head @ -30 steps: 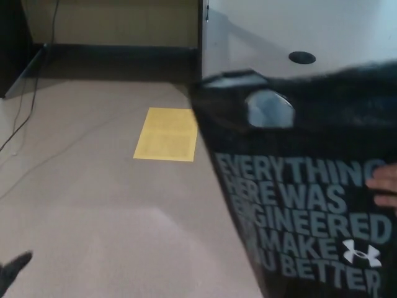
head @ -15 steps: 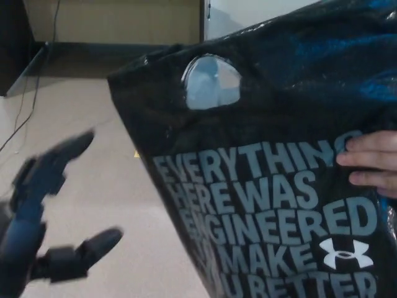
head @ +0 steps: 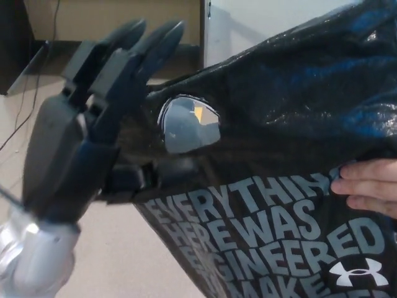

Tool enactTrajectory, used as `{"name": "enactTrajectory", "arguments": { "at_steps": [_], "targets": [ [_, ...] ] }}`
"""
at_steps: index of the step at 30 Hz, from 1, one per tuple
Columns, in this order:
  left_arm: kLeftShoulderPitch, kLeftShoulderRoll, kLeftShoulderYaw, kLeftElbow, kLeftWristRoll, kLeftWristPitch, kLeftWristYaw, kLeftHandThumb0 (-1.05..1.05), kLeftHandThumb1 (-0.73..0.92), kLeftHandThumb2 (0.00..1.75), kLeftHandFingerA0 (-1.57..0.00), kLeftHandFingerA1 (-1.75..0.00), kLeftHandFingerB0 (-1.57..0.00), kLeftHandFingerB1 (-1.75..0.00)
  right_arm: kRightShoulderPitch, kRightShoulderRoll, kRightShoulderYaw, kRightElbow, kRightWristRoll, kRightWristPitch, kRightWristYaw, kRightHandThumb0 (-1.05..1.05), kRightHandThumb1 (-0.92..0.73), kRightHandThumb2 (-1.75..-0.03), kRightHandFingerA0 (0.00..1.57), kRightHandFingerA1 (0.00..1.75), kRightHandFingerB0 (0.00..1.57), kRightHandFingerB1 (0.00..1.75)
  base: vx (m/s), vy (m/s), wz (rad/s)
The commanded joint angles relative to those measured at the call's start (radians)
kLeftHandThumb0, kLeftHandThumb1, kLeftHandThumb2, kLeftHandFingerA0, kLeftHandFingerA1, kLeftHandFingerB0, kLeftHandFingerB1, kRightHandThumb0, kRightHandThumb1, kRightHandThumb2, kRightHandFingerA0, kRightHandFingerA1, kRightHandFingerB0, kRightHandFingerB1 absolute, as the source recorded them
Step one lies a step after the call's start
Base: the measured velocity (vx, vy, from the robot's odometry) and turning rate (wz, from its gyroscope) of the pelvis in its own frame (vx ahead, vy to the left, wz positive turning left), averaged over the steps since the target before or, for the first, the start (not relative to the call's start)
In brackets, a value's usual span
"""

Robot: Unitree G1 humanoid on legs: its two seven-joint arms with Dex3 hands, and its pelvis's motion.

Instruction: A person is holding a plastic bag and the robot extends its left hand to grab the bag by hooking its thumb into the holes at the top and brings its hand down by its side. Then it extends its arm again to hand the plastic bag back to the person.

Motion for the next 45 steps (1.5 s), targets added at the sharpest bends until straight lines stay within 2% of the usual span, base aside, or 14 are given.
{"name": "enactTrajectory", "arguments": {
  "at_steps": [1,3,4,5,8,16,22,23,26,27,29,35,36,45],
  "targets": [
    [-0.097,-0.013,-0.041,0.042,0.13,0.13,-0.032,-0.61,0.38,0.72,-0.07,-0.4,0.0,-0.32,0.004,-0.022,0.002,0.003,-0.014,-0.003,-0.015,-0.47,-0.73,-0.62,0.34,0.36,0.21,0.3,0.0,0.0,0.0],
    [-0.112,-0.016,-0.051,0.055,0.143,0.144,-0.032,-0.62,0.42,0.69,-0.08,-0.38,-0.06,-0.33,0.003,-0.02,-0.004,0.001,-0.006,-0.005,-0.006,-0.52,-0.62,-0.77,0.28,0.44,0.19,0.38,0.0,0.0,0.0],
    [-0.129,-0.019,-0.063,0.076,0.159,0.16,-0.033,-0.32,0.29,0.86,0.0,-0.49,0.0,-0.48,0.001,-0.02,-0.005,0.002,-0.006,-0.006,-0.005,-0.46,-0.73,-0.62,0.36,0.37,0.22,0.3,0.0,0.0,0.0],
    [-0.147,-0.023,-0.075,0.1,0.177,0.175,-0.033,-0.32,0.29,0.86,0.0,-0.49,0.0,-0.48,-0.001,-0.022,-0.001,0.002,-0.011,-0.006,-0.009,-0.52,-0.61,-0.79,0.29,0.45,0.17,0.39,0.0,0.0,0.0],
    [-0.179,-0.013,-0.094,0.156,0.208,0.188,-0.023,-0.31,0.31,0.87,-0.01,-0.5,0.0,-0.48,-0.004,-0.025,-0.002,0.0,-0.012,-0.003,-0.009,-0.46,-0.73,-0.62,0.36,0.37,0.22,0.3,0.0,0.0,0.0],
    [-0.269,0.027,-0.143,0.341,0.303,0.227,0.013,-0.3,0.32,0.88,-0.01,-0.5,0.0,-0.47,-0.011,-0.022,-0.024,-0.003,0.009,0.0,0.02,-0.52,-0.62,-0.77,0.27,0.43,0.19,0.39,0.0,0.0,0.0],
    [-0.322,0.033,-0.154,0.431,0.307,0.225,0.055,-0.29,0.36,0.89,-0.02,-0.49,0.0,-0.47,-0.014,-0.022,-0.025,0.0,0.007,-0.006,0.02,-0.45,-0.72,-0.62,0.33,0.37,0.22,0.3,0.0,0.0,0.0],
    [-0.342,0.032,-0.157,0.455,0.312,0.227,0.069,-0.46,0.5,0.55,-0.17,-0.33,-0.17,-0.28,-0.014,-0.021,-0.027,0.0,0.008,-0.004,0.02,-0.45,-0.72,-0.62,0.34,0.37,0.22,0.3,0.0,0.0,0.0],
    [-0.367,0.032,-0.163,0.486,0.322,0.227,0.095,-0.47,0.51,0.56,-0.19,-0.33,-0.17,-0.28,-0.012,-0.021,-0.029,0.0,0.008,-0.007,0.022,-0.45,-0.72,-0.62,0.33,0.37,0.22,0.3,0.0,0.0,0.0],
    [-0.397,0.024,-0.169,0.517,0.328,0.225,0.124,-0.28,0.36,0.91,-0.08,-0.51,-0.06,-0.49,-0.01,-0.019,-0.031,0.001,0.009,-0.008,0.025,-0.45,-0.71,-0.62,0.33,0.37,0.21,0.3,0.0,0.0,0.0],
    [-0.419,0.022,-0.173,0.539,0.329,0.22,0.139,-0.28,0.37,0.92,-0.08,-0.51,-0.06,-0.49,-0.012,-0.018,-0.03,0.001,0.007,-0.007,0.024,-0.44,-0.71,-0.62,0.34,0.37,0.22,0.3,0.0,0.0,0.0],
    [-0.452,0.022,-0.191,0.541,0.361,0.24,0.164,-0.52,0.44,0.69,-0.23,-0.41,-0.18,-0.38,-0.026,-0.005,-0.01,0.0,-0.012,0.006,0.017,-0.45,-0.72,-0.62,0.34,0.37,0.22,0.3,0.0,0.0,0.0],
    [-0.45,0.02,-0.196,0.534,0.367,0.247,0.168,-0.46,0.53,0.57,-0.29,-0.35,-0.23,-0.3,-0.027,-0.006,-0.007,0.001,-0.013,0.007,0.016,-0.52,-0.61,-0.79,0.28,0.45,0.18,0.39,0.0,0.0,0.0],
    [-0.479,-0.019,-0.238,0.568,0.373,0.264,0.187,-0.47,0.51,0.56,-0.3,-0.34,-0.25,-0.3,-0.028,-0.015,0.002,0.006,-0.014,0.004,0.014,-0.53,-0.61,-0.8,0.28,0.44,0.18,0.39,0.0,0.0,0.0]
  ]
}}
